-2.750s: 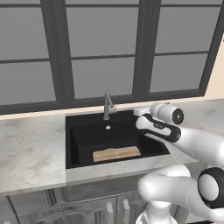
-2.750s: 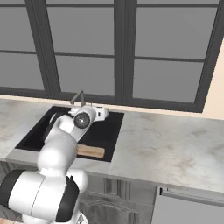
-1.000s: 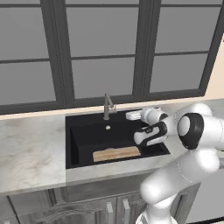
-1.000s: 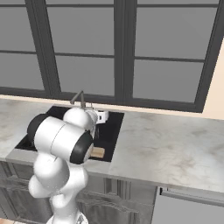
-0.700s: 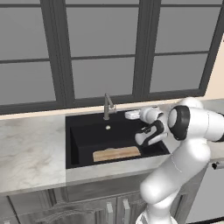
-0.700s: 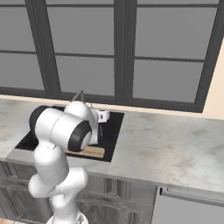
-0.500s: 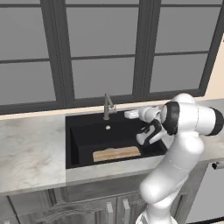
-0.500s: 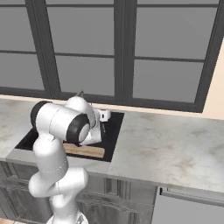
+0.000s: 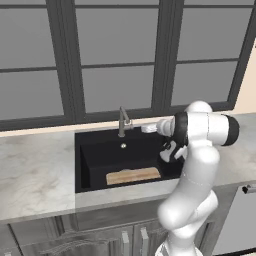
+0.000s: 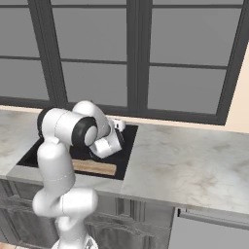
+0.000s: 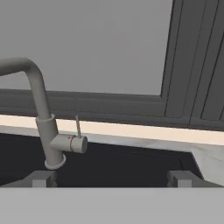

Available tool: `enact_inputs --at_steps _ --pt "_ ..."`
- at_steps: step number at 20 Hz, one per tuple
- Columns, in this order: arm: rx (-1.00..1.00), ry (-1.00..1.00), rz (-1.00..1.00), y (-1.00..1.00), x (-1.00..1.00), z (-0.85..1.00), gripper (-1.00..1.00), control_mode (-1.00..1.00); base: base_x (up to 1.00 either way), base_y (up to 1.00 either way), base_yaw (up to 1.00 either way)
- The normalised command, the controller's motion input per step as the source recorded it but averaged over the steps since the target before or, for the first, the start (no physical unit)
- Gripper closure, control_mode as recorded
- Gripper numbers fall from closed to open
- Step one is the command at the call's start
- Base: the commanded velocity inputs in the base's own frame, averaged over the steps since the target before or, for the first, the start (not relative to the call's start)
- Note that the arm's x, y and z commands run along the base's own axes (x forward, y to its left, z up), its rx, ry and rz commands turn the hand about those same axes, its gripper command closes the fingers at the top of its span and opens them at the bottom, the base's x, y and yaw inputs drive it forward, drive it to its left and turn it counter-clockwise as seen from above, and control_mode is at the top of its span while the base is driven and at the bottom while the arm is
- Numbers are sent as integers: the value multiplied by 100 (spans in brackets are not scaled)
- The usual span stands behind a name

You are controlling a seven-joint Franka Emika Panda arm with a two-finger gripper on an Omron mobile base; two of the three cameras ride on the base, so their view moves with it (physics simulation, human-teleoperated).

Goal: Turn on the sink faucet with hot water and rinse the cutting board for ten seconds, then turn off the faucet. Push the cutting board to reach the water if necessary.

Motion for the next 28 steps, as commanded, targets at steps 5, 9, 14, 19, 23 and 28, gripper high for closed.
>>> enact_inputs --at_steps 5,9,14,19,23,28 --pt "0 -3 0 4 12 -31 -100 -100 0 0 0" --pt "0 -3 0 4 8 -32 -100 -100 0 0 0" --pt "0 0 0 16 8 -19 -100 -100 0 0 0" --pt "0 -1 0 18 7 -3 -100 -100 0 0 0" --pt "0 -6 0 10 12 0 -100 -100 0 0 0" --pt "0 -5 0 8 7 -5 -100 -100 0 0 0"
